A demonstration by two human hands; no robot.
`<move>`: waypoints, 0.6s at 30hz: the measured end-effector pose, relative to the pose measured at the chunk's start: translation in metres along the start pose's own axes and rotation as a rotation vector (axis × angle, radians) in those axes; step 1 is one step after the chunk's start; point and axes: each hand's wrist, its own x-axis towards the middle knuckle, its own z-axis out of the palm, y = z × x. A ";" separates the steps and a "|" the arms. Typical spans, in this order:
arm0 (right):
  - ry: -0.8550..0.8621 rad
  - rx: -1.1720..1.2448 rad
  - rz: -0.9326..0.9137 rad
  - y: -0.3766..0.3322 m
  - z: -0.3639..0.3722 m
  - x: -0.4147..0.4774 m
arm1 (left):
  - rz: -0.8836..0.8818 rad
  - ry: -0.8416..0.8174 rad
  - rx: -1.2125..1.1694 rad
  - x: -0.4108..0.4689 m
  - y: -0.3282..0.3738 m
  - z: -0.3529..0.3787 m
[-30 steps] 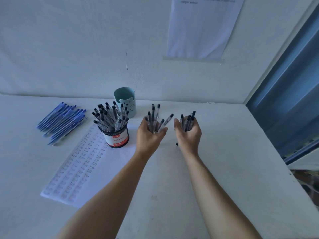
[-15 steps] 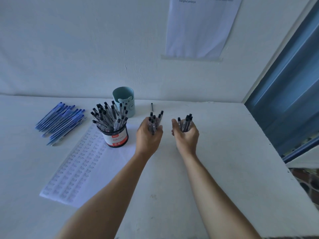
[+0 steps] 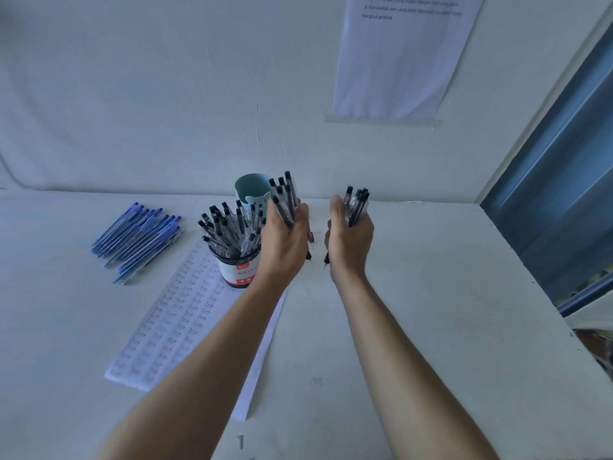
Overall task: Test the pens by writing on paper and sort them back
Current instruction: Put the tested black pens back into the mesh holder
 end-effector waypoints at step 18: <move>-0.116 0.082 -0.159 -0.038 0.105 -0.024 | 0.103 0.389 0.127 0.012 -0.005 -0.097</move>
